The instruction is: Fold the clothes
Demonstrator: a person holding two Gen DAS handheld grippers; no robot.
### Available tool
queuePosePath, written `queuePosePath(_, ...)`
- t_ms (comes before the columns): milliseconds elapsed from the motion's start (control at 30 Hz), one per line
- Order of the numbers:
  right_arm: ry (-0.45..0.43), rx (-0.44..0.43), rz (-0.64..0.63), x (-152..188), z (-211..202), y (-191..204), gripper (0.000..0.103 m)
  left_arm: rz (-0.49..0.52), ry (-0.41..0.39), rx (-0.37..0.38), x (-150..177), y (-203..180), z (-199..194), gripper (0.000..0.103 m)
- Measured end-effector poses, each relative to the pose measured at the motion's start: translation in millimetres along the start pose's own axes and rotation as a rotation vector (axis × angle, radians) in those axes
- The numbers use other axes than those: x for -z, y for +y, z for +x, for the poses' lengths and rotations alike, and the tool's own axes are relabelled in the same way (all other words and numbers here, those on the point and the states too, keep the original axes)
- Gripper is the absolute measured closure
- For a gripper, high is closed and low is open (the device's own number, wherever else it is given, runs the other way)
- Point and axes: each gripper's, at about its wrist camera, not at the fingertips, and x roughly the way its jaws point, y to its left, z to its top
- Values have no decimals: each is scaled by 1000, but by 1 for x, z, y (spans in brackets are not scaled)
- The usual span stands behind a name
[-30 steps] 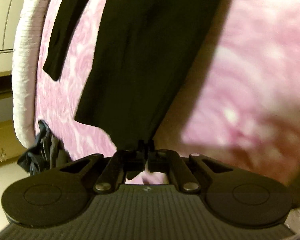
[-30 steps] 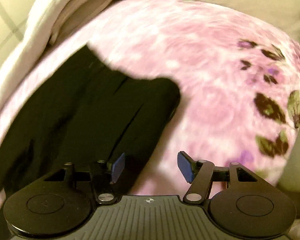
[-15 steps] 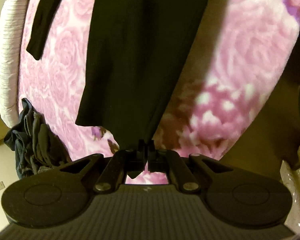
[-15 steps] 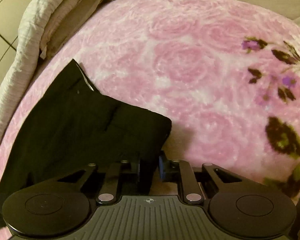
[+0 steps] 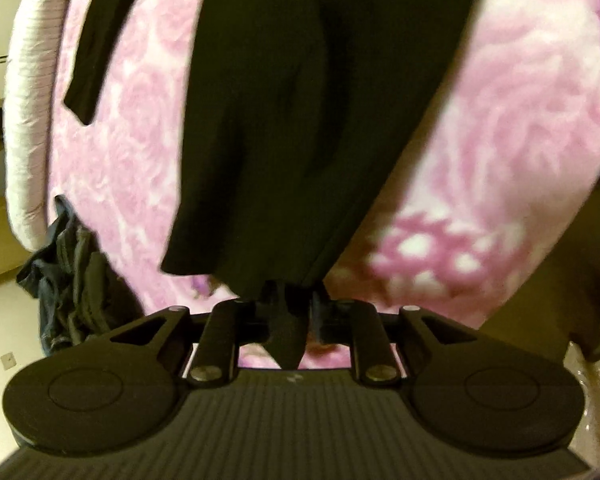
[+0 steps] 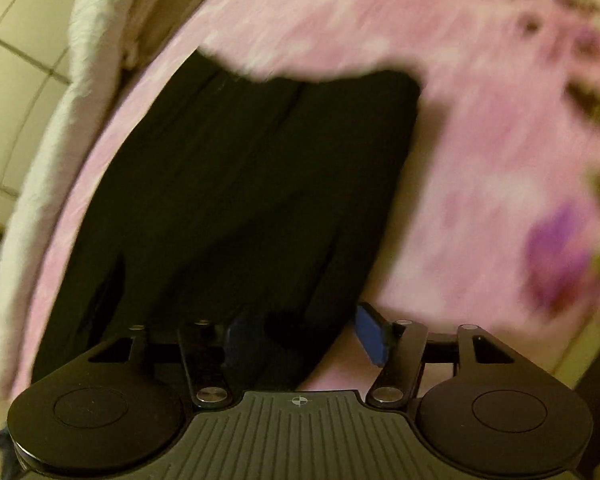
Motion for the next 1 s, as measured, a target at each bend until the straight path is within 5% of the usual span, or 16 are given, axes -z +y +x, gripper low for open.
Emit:
queuePosePath(100,-14,80,-54,12,3,9,74,-21,6,18,5,-1,-7,99)
queuePosePath(200,14,129,-50,10,-3,8,78,-42,12,36,11,-3,-13,99)
queuePosePath(300,58,145,-77,7,-13,15,77,-63,18,54,16,-4,-20,98)
queuePosePath(433,71,128,-106,8,-27,39,54,-150,8,72,20,3,-34,93)
queuePosePath(500,74,83,-139,11,-28,58,51,-234,-19,81,18,14,-44,86)
queuePosePath(667,129,16,-245,22,-15,112,49,-361,-199,115,-1,43,-54,85)
queuePosePath(867,143,37,-299,64,-6,154,47,-470,-526,309,-51,69,-25,85)
queuePosePath(1000,171,133,-302,105,-1,169,47,-363,-508,299,-49,71,25,85)
